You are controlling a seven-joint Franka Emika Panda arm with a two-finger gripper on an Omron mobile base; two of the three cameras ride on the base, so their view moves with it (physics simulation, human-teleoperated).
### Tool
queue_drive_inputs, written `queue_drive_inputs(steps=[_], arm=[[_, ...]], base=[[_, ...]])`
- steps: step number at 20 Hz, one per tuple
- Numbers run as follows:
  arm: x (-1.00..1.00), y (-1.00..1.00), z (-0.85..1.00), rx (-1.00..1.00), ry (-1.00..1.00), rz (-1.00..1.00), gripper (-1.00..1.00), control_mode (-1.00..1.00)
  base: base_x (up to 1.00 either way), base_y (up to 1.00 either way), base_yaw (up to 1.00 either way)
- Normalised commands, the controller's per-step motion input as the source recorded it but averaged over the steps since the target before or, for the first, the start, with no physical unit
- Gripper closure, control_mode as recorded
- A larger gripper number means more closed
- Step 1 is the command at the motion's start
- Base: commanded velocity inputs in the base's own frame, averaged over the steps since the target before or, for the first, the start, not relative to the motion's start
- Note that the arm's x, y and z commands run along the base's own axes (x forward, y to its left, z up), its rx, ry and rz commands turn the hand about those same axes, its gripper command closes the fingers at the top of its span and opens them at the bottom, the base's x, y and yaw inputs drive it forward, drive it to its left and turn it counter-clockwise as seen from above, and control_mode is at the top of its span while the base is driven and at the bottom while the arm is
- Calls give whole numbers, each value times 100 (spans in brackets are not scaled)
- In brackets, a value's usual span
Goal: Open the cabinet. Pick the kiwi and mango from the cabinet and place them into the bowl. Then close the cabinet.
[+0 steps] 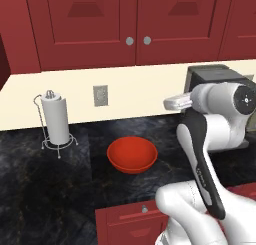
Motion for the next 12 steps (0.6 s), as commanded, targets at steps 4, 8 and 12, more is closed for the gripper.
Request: queue_drive_inputs(steps=[4,8,12], arm=[[-9,13,39,0,-29,0,-100,-100],[-25,0,45,0,-34,0,-100,-100],[-24,1,34,0,-27,0,-100,-100]], base=[[0,0,0],[0,0,0],[0,0,0]])
